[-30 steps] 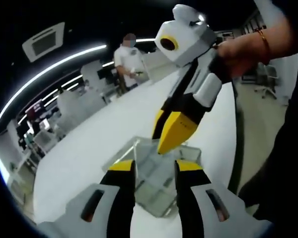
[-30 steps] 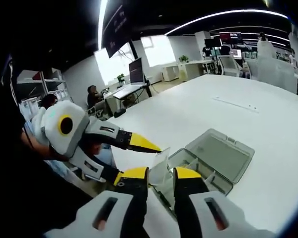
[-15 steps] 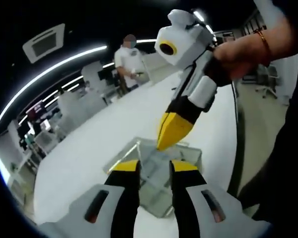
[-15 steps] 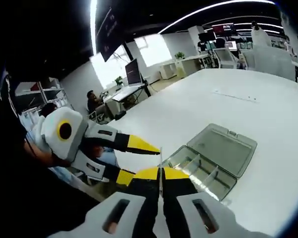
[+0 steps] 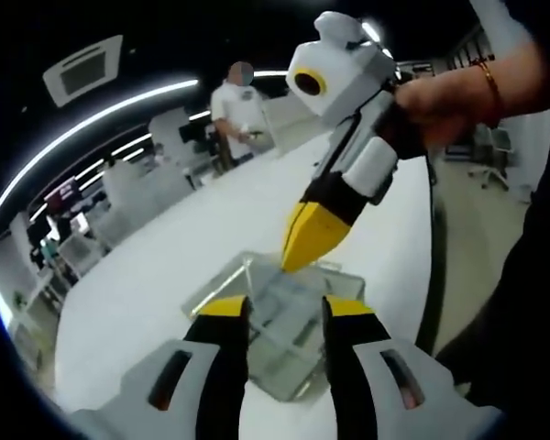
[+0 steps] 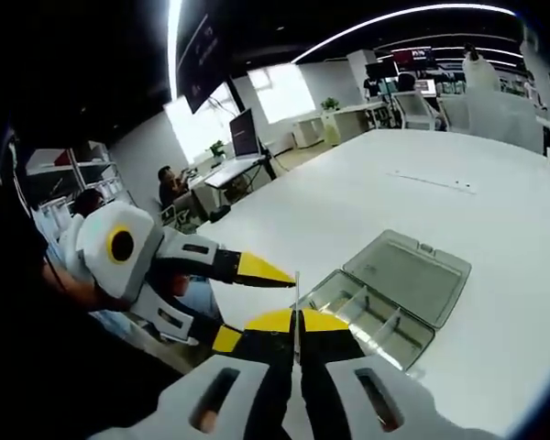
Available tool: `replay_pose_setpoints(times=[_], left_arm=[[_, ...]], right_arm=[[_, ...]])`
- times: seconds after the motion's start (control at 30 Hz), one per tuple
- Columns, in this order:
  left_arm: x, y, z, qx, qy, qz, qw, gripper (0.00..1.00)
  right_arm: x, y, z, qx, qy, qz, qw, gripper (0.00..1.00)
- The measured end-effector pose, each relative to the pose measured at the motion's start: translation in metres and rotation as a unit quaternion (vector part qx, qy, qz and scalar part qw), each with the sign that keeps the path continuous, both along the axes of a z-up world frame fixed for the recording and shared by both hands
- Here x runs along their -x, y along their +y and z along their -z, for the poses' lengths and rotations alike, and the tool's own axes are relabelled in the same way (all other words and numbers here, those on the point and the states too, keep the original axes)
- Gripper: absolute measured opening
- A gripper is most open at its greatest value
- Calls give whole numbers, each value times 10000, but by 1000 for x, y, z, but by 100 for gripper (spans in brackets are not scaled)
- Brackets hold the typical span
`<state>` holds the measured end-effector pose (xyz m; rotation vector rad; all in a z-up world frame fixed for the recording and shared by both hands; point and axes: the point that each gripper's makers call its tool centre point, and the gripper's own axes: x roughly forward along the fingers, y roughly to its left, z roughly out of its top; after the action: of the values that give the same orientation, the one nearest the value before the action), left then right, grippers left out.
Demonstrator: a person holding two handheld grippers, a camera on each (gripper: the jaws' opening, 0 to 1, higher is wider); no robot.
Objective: Insert the divider into the dual guide fixture by aligning both edges with the guide slots and pushing it downward to the bottom, including one-sided entry, uneven engagement, binding, and posture correction.
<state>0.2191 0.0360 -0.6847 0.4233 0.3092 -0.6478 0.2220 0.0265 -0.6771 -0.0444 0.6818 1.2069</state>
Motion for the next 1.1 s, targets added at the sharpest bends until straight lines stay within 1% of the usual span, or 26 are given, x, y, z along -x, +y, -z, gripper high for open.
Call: replay_pose_setpoints(times=[0.1, 0.23, 0.27, 0.43, 0.5, 0.53, 0.8, 0.87, 1.03, 1.1], left_arm=[[0, 2, 0, 109, 57, -35, 9999, 32], [1, 6, -1, 422, 185, -176, 9988, 33], [1, 7, -1, 439, 193, -189, 9987, 34], [3, 10, -3, 756, 300, -307, 9962, 36], [4, 11, -4, 894, 327, -373, 9948, 38], [5, 11, -4, 1001, 394, -389, 9934, 39], [8, 11, -3, 1335, 548, -525, 9881, 44], [8, 11, -4, 1496, 583, -593, 9853, 46], [10, 14, -4, 1728, 637, -726, 9802, 50], [11, 15, -3, 1787, 647, -767, 9788, 52]], right_arm=[[0, 0, -1, 27, -59, -40, 10000, 0], [0, 0, -3, 75, -176, -120, 9997, 0], [1, 0, -3, 86, -183, -144, 9997, 0], [2, 2, -5, 134, -261, -265, 9992, 0], [2, 3, -5, 154, -297, -303, 9990, 0], [2, 3, -5, 167, -310, -333, 9988, 0], [3, 2, -8, 226, -458, -461, 9976, 0], [2, 2, -7, 256, -485, -514, 9972, 0], [1, 3, -9, 278, -612, -664, 9955, 0], [1, 3, -9, 358, -704, -764, 9939, 0]])
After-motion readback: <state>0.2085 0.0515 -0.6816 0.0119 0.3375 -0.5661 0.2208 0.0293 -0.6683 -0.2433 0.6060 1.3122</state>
